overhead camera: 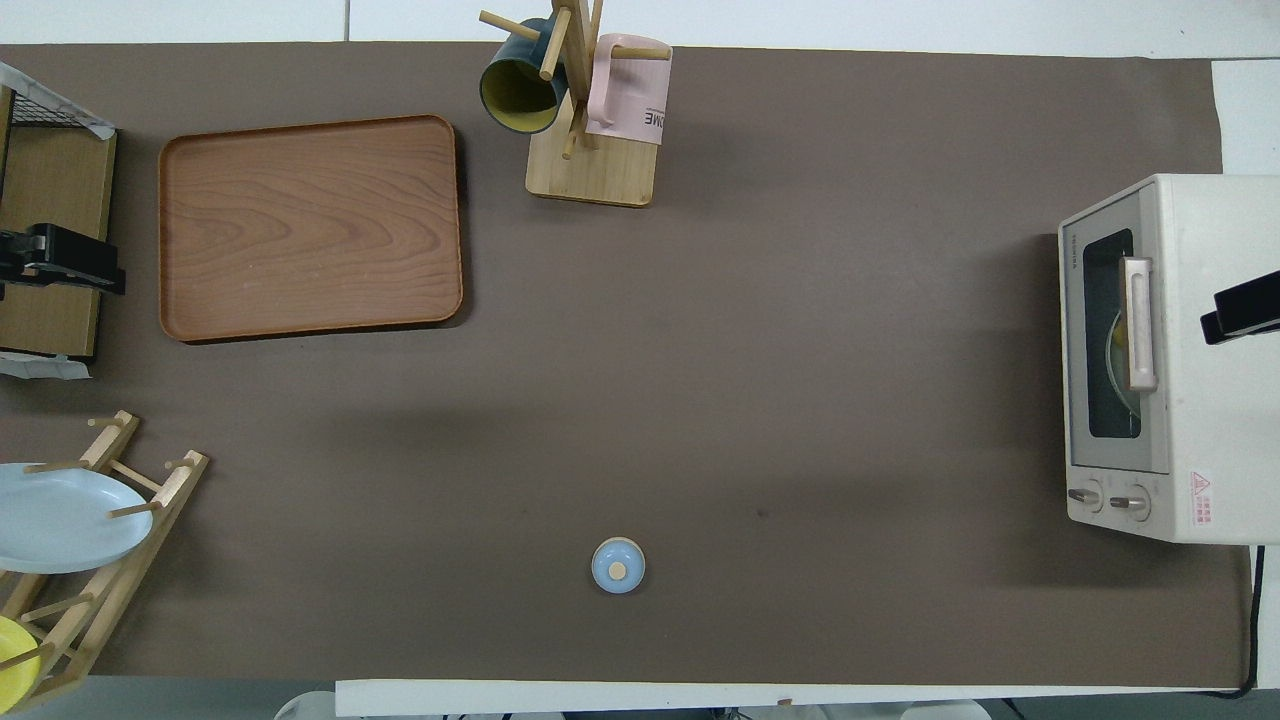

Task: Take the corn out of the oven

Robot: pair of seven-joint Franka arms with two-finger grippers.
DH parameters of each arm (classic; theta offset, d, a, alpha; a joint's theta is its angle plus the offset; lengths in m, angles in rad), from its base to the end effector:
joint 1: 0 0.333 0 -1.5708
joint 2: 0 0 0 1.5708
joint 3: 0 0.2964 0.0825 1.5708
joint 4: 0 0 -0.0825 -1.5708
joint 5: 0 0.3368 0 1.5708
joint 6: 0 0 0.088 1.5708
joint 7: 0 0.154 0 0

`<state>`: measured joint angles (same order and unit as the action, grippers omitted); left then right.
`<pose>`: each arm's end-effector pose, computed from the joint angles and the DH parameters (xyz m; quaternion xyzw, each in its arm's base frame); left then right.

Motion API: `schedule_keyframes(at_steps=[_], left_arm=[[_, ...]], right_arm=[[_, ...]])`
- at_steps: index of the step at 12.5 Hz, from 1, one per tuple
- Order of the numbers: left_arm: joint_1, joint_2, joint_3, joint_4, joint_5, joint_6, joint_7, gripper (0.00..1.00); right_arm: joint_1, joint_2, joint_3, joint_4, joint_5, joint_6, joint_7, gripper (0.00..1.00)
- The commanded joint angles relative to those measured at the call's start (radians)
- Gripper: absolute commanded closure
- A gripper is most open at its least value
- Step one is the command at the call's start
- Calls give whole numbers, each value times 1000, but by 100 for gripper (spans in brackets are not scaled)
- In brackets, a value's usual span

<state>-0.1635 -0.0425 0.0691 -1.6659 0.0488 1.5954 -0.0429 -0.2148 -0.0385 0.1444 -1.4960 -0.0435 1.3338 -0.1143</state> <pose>0.4927 -0.0386 0.5410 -0.9993 0.0267 0.0124 0.0238 0.4632 -0.0387 0.5887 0.9976 0.0179 -0.0640 0.0184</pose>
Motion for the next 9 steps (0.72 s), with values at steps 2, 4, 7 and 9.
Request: schedule_keyframes(at_steps=[2, 4, 7, 9], left_arm=[[6, -7, 0, -6, -9, -9, 9, 0], [6, -7, 0, -6, -9, -9, 9, 0], [6, -7, 0, -6, -9, -9, 9, 0], [6, -7, 0, -6, -9, -9, 9, 0]], right_arm=[[-5, -21, 1, -27, 5, 7, 10, 0], [-3, -23, 3, -29, 5, 5, 12, 0], [-3, -37, 3, -47, 2, 7, -1, 0], [-5, -37, 3, -56, -4, 30, -46, 44]])
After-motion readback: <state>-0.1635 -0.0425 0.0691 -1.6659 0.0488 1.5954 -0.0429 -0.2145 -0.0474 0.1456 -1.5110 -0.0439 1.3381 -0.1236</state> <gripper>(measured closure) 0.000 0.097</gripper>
